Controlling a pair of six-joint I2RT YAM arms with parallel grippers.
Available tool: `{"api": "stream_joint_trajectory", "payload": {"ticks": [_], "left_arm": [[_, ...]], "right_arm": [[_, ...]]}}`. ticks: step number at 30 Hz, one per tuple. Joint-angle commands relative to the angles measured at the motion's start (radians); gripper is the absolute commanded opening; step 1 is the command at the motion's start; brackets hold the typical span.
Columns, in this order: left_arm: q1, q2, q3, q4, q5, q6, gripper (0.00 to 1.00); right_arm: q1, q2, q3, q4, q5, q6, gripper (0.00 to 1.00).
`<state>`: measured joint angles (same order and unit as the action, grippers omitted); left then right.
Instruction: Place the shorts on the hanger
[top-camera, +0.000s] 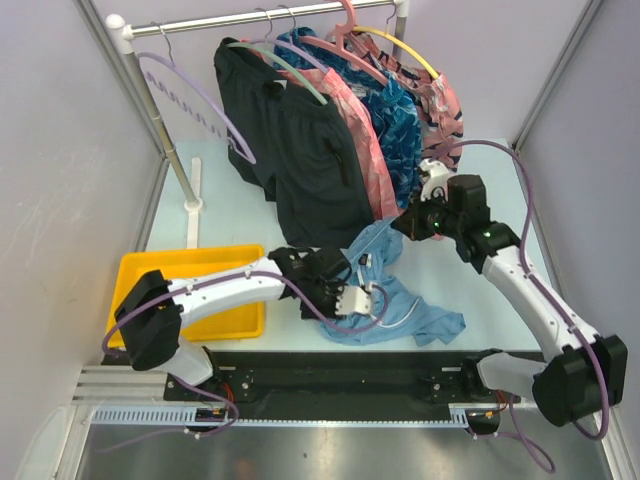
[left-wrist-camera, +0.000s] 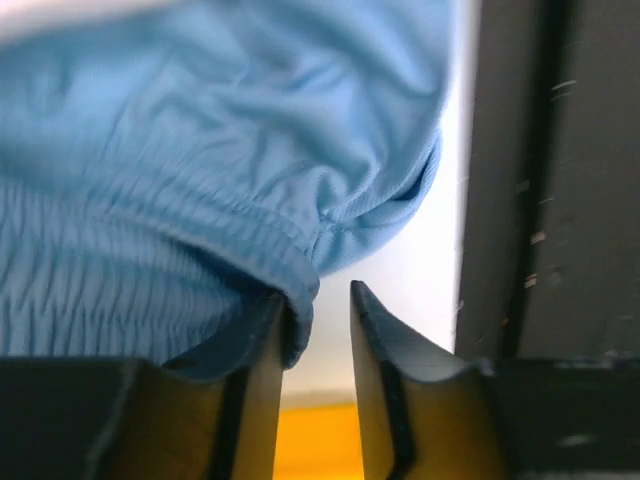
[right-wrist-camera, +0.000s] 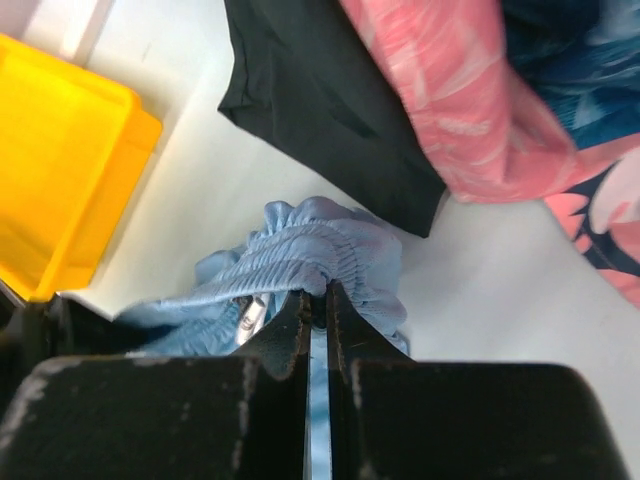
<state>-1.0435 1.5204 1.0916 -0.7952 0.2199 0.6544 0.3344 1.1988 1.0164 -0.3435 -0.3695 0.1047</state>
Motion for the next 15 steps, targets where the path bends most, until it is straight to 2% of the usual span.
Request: {"api": "stream_joint_trajectory", "payload": {"ticks": [1, 2, 4, 5, 12, 15], "left_arm": [[0.128, -0.023, 0.011, -0.123, -0.033, 0.004, 0.29], [0.164, -0.031, 0.019, -0.134, -0.036, 0.022, 0.21], [0.200, -0.046, 0.060, -0.160, -0.050, 0.030, 0.10], [0.236, -0.052, 0.080, -0.170, -0.045, 0.040, 0.00], [0.355, -0.158, 0.383, -0.205, 0.025, 0.108, 0.00], [0.402, -0.278, 0.457, -0.153, 0.099, 0.161, 0.00]], "right_arm": [[-0.078, -0.108, 0.063, 0.011, -0.002, 0.010, 0.00], [-0.093, -0.119, 0.070, 0.003, -0.006, 0.012, 0.00], [-0.116, -0.146, 0.097, -0.006, -0.026, 0.016, 0.00], [-0.135, -0.156, 0.108, -0.009, -0.028, 0.016, 0.00], [-0.153, -0.212, 0.246, -0.025, -0.028, -0.019, 0.00], [-0.153, -0.246, 0.336, -0.063, -0.006, -0.072, 0.00]]}}
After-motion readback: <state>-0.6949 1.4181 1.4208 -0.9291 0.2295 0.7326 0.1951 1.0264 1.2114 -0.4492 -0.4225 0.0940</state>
